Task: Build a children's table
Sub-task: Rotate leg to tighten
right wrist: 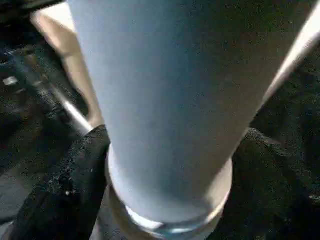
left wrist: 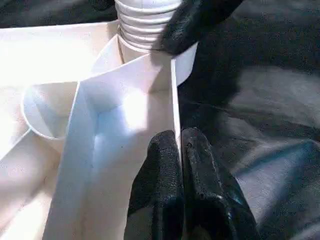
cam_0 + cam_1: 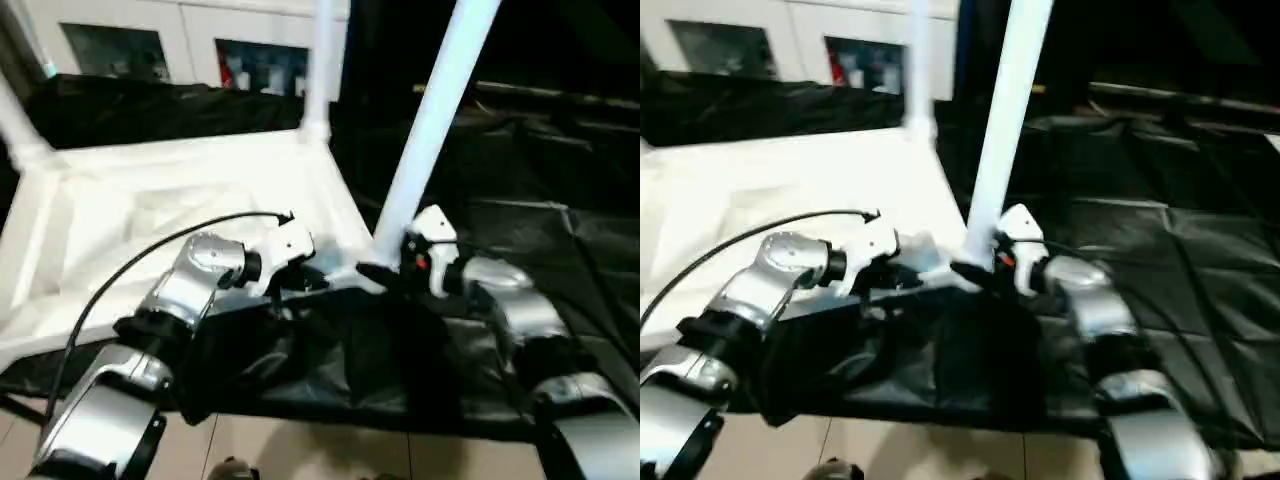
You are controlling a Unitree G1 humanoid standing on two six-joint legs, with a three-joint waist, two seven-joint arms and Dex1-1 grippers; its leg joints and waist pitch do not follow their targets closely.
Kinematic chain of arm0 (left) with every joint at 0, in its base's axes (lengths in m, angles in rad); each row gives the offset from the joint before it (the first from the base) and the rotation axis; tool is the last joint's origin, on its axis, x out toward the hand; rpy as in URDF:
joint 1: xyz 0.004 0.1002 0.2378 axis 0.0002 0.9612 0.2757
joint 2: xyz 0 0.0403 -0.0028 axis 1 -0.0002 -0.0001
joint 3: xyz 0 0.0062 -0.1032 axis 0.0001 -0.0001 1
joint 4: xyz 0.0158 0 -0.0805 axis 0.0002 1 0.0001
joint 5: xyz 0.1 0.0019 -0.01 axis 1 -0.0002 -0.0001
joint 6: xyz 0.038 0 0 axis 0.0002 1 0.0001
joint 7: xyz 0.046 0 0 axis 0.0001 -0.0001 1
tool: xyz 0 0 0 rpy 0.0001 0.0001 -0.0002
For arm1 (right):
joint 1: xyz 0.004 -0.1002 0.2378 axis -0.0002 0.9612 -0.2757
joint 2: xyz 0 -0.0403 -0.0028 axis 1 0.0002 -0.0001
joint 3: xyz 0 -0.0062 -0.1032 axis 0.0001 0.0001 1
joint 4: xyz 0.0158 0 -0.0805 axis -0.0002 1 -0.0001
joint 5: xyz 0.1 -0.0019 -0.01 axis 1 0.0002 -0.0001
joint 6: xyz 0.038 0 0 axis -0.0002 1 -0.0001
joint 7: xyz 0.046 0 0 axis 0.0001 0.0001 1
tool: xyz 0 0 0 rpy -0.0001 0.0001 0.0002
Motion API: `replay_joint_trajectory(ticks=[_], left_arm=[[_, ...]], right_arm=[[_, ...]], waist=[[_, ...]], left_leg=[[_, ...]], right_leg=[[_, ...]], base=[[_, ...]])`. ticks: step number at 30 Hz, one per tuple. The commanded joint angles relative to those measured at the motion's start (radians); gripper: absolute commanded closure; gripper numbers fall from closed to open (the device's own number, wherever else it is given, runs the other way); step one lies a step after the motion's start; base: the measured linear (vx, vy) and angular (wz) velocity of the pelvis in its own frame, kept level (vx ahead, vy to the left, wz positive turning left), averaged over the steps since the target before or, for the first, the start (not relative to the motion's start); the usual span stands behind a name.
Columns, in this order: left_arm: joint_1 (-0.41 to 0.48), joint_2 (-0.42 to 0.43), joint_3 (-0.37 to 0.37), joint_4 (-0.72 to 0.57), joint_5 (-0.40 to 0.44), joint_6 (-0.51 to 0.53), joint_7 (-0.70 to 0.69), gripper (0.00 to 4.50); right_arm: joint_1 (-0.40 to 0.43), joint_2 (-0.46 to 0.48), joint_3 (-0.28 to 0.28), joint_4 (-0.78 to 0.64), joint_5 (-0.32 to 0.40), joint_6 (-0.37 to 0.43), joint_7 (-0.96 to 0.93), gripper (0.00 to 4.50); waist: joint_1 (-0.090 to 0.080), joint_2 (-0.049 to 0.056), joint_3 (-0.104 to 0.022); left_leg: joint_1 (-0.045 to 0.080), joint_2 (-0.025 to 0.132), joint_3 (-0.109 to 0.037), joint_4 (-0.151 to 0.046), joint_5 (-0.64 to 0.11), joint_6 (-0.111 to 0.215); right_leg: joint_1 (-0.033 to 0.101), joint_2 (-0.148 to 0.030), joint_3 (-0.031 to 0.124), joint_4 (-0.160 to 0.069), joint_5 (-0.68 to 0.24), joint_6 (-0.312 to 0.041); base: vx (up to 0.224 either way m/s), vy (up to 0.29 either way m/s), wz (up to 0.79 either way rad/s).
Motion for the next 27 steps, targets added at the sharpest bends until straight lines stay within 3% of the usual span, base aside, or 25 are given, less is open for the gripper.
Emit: replay_joint_trajectory(ticks=[1, 5, 9, 11, 14, 16, 20, 21, 26, 27], left_arm=[[0.014, 0.002, -0.015, -0.038, -0.029, -0.011, -0.067, 4.5], [0.023, 0.008, -0.013, -0.061, -0.038, 0.003, -0.085, 4.5], [0.029, 0.004, -0.015, -0.062, -0.038, 0.001, -0.084, 4.5], [0.035, -0.002, -0.016, -0.057, -0.036, -0.002, -0.077, 4.5], [0.04, 0.0, -0.015, -0.061, -0.036, 0.0, -0.078, 4.5], [0.05, 0.006, -0.013, -0.072, -0.036, 0.005, -0.083, 4.5], [0.054, 0.009, -0.008, -0.072, -0.031, 0.005, -0.069, 4.5], [0.051, 0.004, -0.005, -0.062, -0.024, 0.009, -0.048, 4.5], [0.029, -0.023, 0.006, -0.012, 0.008, 0.024, 0.048, 4.5], [0.02, -0.037, 0.011, 0.006, 0.016, 0.036, 0.088, 4.5]], right_arm=[[0.022, -0.041, 0.011, -0.057, 0.016, 0.023, 0.09, 0.59], [0.031, -0.044, 0.02, -0.087, 0.028, 0.047, 0.115, 0.59], [0.027, -0.036, 0.017, -0.092, 0.034, 0.059, 0.109, 0.85], [0.037, -0.027, 0.018, -0.108, 0.043, 0.07, 0.108, 0.95], [0.049, -0.026, 0.021, -0.128, 0.051, 0.084, 0.115, 1.18], [0.071, -0.026, 0.033, -0.155, 0.052, 0.101, 0.132, 1.35], [0.08, -0.021, 0.041, -0.151, 0.04, 0.102, 0.12, 1.59], [0.083, -0.017, 0.04, -0.15, 0.038, 0.103, 0.108, 1.67], [0.089, 0.009, 0.024, -0.128, 0.022, 0.12, 0.019, 1.78], [0.091, 0.023, 0.016, -0.114, 0.014, 0.127, -0.031, 1.78]], waist=[[0.005, -0.001, -0.068], [0.005, 0.005, -0.067], [0.004, 0.003, -0.068], [0.004, -0.01, -0.068], [0.004, -0.006, -0.068], [0.006, -0.015, -0.069], [0.005, -0.011, -0.067], [0.004, -0.004, -0.066], [-0.002, -0.007, -0.063], [-0.004, 0.0, -0.063]], left_leg=[[0.011, 0.027, 0.004, -0.046, -0.067, 0.108], [0.013, 0.027, 0.003, -0.048, -0.089, 0.085], [0.014, 0.027, 0.003, -0.047, -0.092, 0.075], [0.013, 0.026, 0.004, -0.046, -0.081, 0.082], [0.014, 0.026, 0.004, -0.046, -0.075, 0.086], [0.012, 0.026, 0.004, -0.044, -0.057, 0.094], [0.012, 0.025, 0.004, -0.045, -0.069, 0.094], [0.012, 0.025, 0.003, -0.045, -0.078, 0.086], [0.016, 0.023, 0.003, -0.05, -0.12, 0.058], [0.018, 0.024, 0.003, -0.051, -0.131, 0.047]], right_leg=[[0.056, -0.054, 0.034, -0.044, 0.194, -0.296], [0.051, -0.058, 0.035, -0.048, 0.126, -0.289], [0.049, -0.056, 0.035, -0.047, 0.122, -0.287], [0.051, -0.056, 0.035, -0.045, 0.126, -0.285], [0.049, -0.056, 0.036, -0.045, 0.119, -0.281], [0.051, -0.057, 0.036, -0.043, 0.13, -0.276], [0.047, -0.058, 0.036, -0.046, 0.089, -0.268], [0.046, -0.058, 0.036, -0.047, 0.075, -0.267], [0.045, -0.058, 0.038, -0.056, 0.016, -0.255], [0.043, -0.057, 0.04, -0.059, 0.006, -0.252]], base=[[0.0, 0.0, 0.0], [0.0, 0.0, 0.0], [0.0, 0.0, 0.0], [0.0, 0.0, 0.0], [0.0, 0.0, 0.0], [0.0, 0.0, 0.0], [0.0, 0.0, 0.0], [0.0, 0.0, 0.0], [0.0, 0.0, 0.0], [0.0, 0.0, 0.0]])
